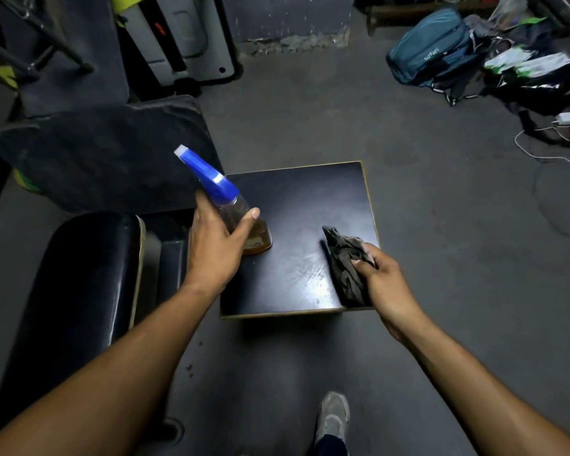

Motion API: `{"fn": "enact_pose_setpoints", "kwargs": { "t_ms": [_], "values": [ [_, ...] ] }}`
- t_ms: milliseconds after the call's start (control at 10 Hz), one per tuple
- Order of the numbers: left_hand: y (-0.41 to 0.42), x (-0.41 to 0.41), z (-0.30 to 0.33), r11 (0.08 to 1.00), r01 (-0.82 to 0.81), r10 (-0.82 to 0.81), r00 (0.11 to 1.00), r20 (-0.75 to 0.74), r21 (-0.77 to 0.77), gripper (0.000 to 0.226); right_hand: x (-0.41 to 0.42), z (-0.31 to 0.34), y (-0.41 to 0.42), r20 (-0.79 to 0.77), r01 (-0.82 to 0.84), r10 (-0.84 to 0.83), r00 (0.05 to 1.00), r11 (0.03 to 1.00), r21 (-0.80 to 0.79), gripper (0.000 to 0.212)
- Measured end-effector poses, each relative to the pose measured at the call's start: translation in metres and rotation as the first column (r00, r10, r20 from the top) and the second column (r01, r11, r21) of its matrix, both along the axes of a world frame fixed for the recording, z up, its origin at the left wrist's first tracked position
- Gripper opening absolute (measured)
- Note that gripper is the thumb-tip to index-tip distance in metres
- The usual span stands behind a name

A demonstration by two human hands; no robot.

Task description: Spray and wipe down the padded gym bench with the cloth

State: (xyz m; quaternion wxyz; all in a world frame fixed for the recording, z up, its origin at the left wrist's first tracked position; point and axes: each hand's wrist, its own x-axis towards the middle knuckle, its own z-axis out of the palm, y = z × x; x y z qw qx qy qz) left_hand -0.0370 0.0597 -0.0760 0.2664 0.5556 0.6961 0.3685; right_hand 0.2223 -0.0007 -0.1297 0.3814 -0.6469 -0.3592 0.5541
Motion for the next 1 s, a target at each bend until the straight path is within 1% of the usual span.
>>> {"fn": "enact_pose_setpoints", "kwargs": {
  "t_ms": [100,200,300,400,500,600,800,900,1000],
  "values": [
    [-0.004,-0.003,-0.004,1.000,0.002,-0.002,1.000,0.003,-0.002,0.068,-0.003,-0.004,0.023,0.166,-0.074,0.063,0.984,0.995,0.061,0.037],
    [-0.007,-0.008,-0.007,1.000,0.014,-0.014,1.000,0.011,-0.019,0.075,-0.008,0.002,0.046,0.401,-0.241,0.168,0.900,0.961,0.138,0.041],
    [-0.008,-0.011,-0.007,0.999,0.020,-0.020,1.000,0.010,-0.027,0.082,-0.009,-0.008,0.060,0.680,-0.546,0.389,0.621,0.837,0.021,0.050],
    [-0.010,-0.010,-0.006,1.000,0.008,-0.008,1.000,-0.001,-0.021,0.083,-0.007,-0.028,0.053,0.755,-0.694,0.582,0.304,0.678,-0.243,0.071],
    [-0.017,-0.010,-0.008,1.000,-0.002,0.003,1.000,-0.017,0.005,0.087,-0.004,-0.038,0.046,0.780,-0.706,0.572,0.253,0.661,-0.256,0.078],
    [-0.026,-0.012,-0.012,0.999,-0.005,0.006,0.999,-0.041,0.033,0.091,-0.004,-0.038,0.046,0.791,-0.710,0.558,0.251,0.661,-0.242,0.079],
    [-0.057,-0.014,-0.011,0.998,-0.055,0.054,0.997,-0.052,-0.013,0.091,-0.003,-0.028,0.039,0.801,-0.695,0.553,0.229,0.669,-0.263,0.074],
    [-0.084,-0.013,-0.001,0.997,-0.069,0.068,0.996,-0.049,-0.020,0.085,-0.001,-0.018,0.021,0.804,-0.679,0.539,0.251,0.690,-0.250,0.071],
    [-0.119,-0.014,0.018,0.995,-0.098,0.097,0.990,-0.099,-0.010,0.081,-0.001,0.002,-0.007,0.822,-0.697,0.494,0.283,0.695,-0.178,0.072]
  ]
}}
